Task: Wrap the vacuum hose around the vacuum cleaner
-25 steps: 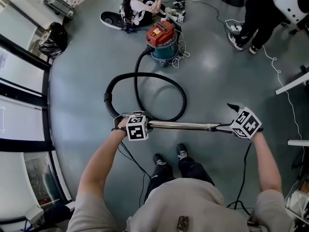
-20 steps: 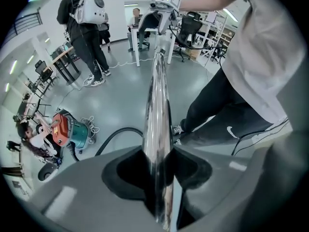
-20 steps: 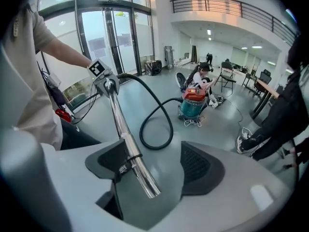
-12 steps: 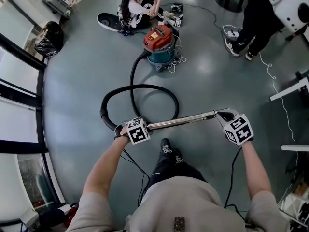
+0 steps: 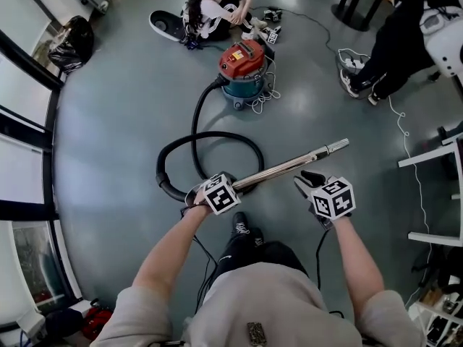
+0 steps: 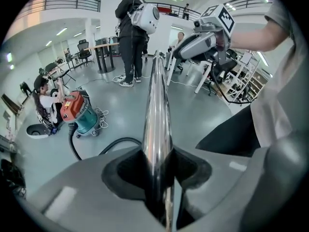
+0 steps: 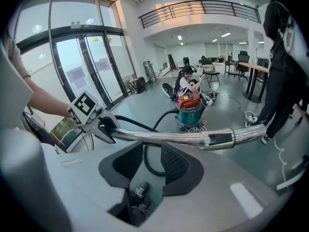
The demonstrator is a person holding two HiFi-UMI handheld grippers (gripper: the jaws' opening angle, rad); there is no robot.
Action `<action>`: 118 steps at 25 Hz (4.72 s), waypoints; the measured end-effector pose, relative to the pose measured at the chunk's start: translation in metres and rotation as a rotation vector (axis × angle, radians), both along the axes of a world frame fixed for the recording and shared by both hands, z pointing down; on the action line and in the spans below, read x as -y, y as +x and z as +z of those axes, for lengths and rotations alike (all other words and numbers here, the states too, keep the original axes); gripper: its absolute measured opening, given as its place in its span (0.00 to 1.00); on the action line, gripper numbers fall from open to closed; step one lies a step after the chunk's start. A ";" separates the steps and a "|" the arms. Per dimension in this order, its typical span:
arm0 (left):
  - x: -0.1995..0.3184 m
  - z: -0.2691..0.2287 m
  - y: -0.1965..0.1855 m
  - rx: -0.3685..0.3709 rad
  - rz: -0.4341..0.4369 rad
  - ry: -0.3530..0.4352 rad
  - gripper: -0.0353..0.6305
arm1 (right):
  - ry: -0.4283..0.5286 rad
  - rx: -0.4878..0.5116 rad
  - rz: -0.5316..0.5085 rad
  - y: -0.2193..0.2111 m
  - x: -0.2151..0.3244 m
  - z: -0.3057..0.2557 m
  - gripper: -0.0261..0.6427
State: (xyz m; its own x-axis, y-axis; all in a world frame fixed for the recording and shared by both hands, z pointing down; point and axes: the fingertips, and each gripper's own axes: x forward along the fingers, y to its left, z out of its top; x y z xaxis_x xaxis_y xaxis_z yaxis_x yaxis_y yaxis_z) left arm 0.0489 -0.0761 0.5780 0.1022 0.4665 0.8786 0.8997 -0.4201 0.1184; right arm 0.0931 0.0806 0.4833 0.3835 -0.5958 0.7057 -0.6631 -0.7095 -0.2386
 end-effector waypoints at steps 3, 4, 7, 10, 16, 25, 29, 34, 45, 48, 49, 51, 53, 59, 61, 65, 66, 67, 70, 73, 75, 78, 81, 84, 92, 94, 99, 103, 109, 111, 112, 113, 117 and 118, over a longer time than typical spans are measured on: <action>-0.008 0.005 0.008 0.014 -0.061 -0.017 0.29 | 0.090 0.073 0.043 0.016 0.017 0.010 0.37; -0.014 0.005 0.011 0.018 -0.086 -0.029 0.29 | 0.108 0.091 0.053 0.021 0.019 0.013 0.41; -0.034 0.003 0.025 0.028 -0.166 -0.068 0.29 | 0.138 0.127 0.064 0.042 0.015 0.023 0.49; -0.058 0.001 0.042 0.019 -0.250 -0.093 0.29 | 0.216 0.167 0.097 0.067 0.002 0.028 0.54; -0.120 -0.012 0.079 -0.013 -0.444 -0.091 0.29 | 0.361 0.242 0.105 0.126 -0.041 0.020 0.52; -0.188 -0.031 0.116 -0.071 -0.616 -0.144 0.29 | 0.455 0.348 0.090 0.170 -0.057 0.015 0.57; -0.194 -0.033 0.130 -0.051 -0.666 -0.169 0.29 | 0.438 0.336 0.128 0.194 -0.056 0.016 0.45; -0.190 -0.036 0.142 0.010 -0.670 -0.191 0.29 | 0.450 0.317 0.138 0.212 -0.039 0.001 0.40; -0.170 -0.039 0.160 0.032 -0.669 -0.313 0.32 | 0.445 0.289 0.144 0.236 0.011 -0.015 0.36; -0.157 -0.038 0.166 0.020 -0.643 -0.314 0.32 | 0.455 0.276 0.120 0.237 0.027 -0.026 0.34; -0.155 -0.037 0.166 0.015 -0.638 -0.315 0.32 | 0.451 0.266 0.103 0.236 0.032 -0.030 0.33; -0.149 -0.036 0.166 0.018 -0.644 -0.316 0.32 | 0.446 0.243 0.078 0.235 0.037 -0.037 0.33; -0.142 -0.037 0.166 0.036 -0.670 -0.309 0.32 | 0.446 0.220 0.075 0.240 0.036 -0.043 0.33; -0.114 -0.064 0.175 -0.052 -0.644 -0.223 0.36 | 0.436 0.171 0.026 0.271 0.024 -0.061 0.33; -0.108 -0.086 0.186 -0.135 -0.576 -0.174 0.36 | 0.424 0.146 -0.021 0.275 0.021 -0.071 0.33; -0.105 -0.153 0.231 -0.343 -0.458 -0.087 0.36 | 0.431 0.112 -0.113 0.285 0.018 -0.092 0.32; -0.107 -0.172 0.245 -0.398 -0.434 -0.068 0.36 | 0.432 0.111 -0.129 0.287 0.015 -0.093 0.32; -0.110 -0.191 0.258 -0.452 -0.409 -0.051 0.36 | 0.432 0.110 -0.144 0.289 0.011 -0.094 0.32; -0.123 -0.238 0.290 -0.582 -0.323 0.015 0.36 | 0.434 0.096 -0.209 0.289 0.008 -0.098 0.32; -0.134 -0.264 0.310 -0.659 -0.230 0.090 0.36 | 0.395 0.080 -0.293 0.281 0.007 -0.095 0.32; -0.142 -0.274 0.321 -0.699 -0.169 0.131 0.36 | 0.363 0.075 -0.340 0.275 0.006 -0.090 0.32; -0.151 -0.293 0.333 -0.763 -0.078 0.184 0.36 | 0.332 0.080 -0.391 0.265 0.006 -0.086 0.32; -0.151 -0.321 0.344 -0.864 -0.004 0.250 0.36 | 0.312 0.082 -0.433 0.259 0.007 -0.087 0.32; -0.157 -0.341 0.355 -0.912 0.063 0.291 0.38 | 0.289 0.086 -0.467 0.258 0.004 -0.084 0.32; -0.199 -0.332 0.362 -0.796 0.231 0.308 0.47 | 0.209 0.088 -0.566 0.253 -0.013 -0.072 0.32; -0.201 -0.321 0.364 -0.771 0.272 0.351 0.47 | 0.186 0.079 -0.596 0.250 -0.014 -0.069 0.32; -0.186 -0.311 0.361 -0.661 0.239 0.330 0.49 | 0.153 0.078 -0.630 0.243 -0.011 -0.063 0.32; -0.166 -0.298 0.355 -0.603 0.173 0.298 0.50 | 0.122 0.080 -0.680 0.237 -0.005 -0.053 0.32; -0.117 -0.268 0.329 -0.475 0.147 0.372 0.50 | 0.044 0.101 -0.817 0.221 0.011 -0.033 0.32; -0.093 -0.254 0.319 -0.436 0.149 0.430 0.50 | 0.019 0.109 -0.852 0.216 0.020 -0.026 0.32; -0.081 -0.247 0.314 -0.417 0.150 0.461 0.50 | 0.007 0.114 -0.871 0.213 0.026 -0.023 0.32; -0.070 -0.239 0.308 -0.399 0.151 0.487 0.49 | -0.007 0.119 -0.890 0.209 0.031 -0.019 0.32; -0.038 -0.211 0.285 -0.339 0.138 0.514 0.50 | -0.075 0.132 -0.961 0.194 0.046 0.000 0.32; -0.032 -0.205 0.281 -0.328 0.129 0.510 0.49 | -0.090 0.137 -0.976 0.192 0.050 0.005 0.32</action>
State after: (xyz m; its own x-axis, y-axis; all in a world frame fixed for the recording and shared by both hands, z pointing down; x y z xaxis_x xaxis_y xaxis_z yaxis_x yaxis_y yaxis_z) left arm 0.3302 -0.0444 0.3728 0.3752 0.0232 0.9266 0.9027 -0.2364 -0.3596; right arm 0.2849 0.0306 0.4879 -0.3354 -0.5493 0.7654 -0.9375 0.1144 -0.3287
